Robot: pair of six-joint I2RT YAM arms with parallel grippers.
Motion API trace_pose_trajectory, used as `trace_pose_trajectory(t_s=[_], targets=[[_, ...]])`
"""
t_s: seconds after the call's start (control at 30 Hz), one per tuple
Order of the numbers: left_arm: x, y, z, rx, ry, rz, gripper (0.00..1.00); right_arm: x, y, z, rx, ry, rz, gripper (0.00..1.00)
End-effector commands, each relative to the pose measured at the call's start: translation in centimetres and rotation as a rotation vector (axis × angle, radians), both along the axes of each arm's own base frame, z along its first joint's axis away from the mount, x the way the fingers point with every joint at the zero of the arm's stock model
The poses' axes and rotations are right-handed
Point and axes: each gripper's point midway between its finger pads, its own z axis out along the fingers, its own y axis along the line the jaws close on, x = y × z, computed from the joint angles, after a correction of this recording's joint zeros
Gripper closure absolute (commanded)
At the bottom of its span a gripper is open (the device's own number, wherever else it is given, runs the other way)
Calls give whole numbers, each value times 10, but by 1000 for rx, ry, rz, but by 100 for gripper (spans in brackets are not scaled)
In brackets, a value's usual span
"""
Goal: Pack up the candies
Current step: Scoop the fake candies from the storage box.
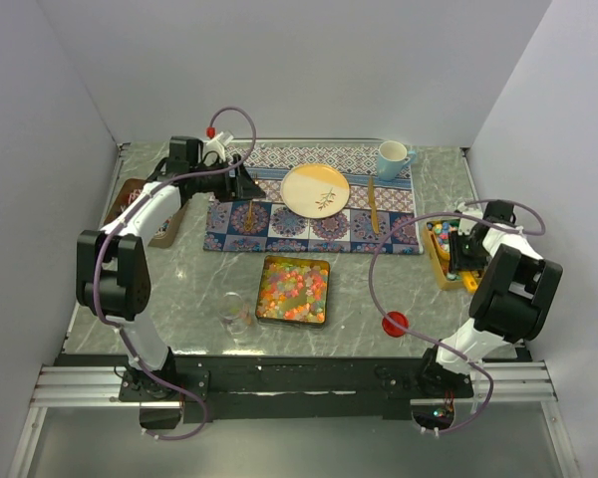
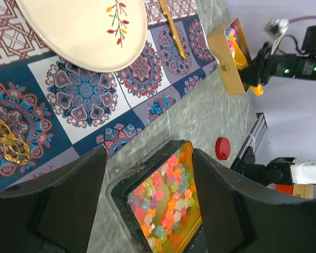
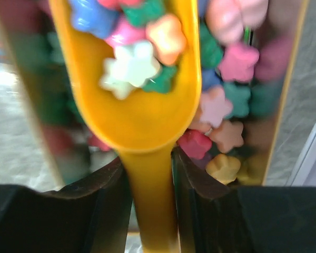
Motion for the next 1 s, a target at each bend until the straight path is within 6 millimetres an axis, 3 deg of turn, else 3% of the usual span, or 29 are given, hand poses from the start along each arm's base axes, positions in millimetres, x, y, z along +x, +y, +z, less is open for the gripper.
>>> trace_pose_trajectory(t_s=[0.0, 0.1, 0.2, 0.3, 0.33, 0.47, 0.73, 0.97], targets=[[11, -1, 17, 9, -81, -8, 28, -21, -14, -14, -94, 52, -61, 59], [12, -3, 15, 0, -74, -7, 28, -24, -17, -16, -105, 64, -78, 59], [11, -5, 14, 1, -72, -13, 28, -20, -16, -21, -90, 68, -70, 67], [10, -6, 13, 5, -67, -16, 28, -11, -16, -21, -76, 39, -69, 94], [9, -7, 14, 6, -69, -19, 28, -9, -15, -20, -69, 32, -69, 99], [9, -7, 15, 11, -67, -27, 28, -7, -13, -13, -62, -2, -73, 100], [13, -11, 16, -4, -71, -30, 28, -10, -13, 29, -77, -140, -49, 100], [12, -14, 14, 2, -74, -40, 28, -14, -3, 27, -20, -217, 4, 100]])
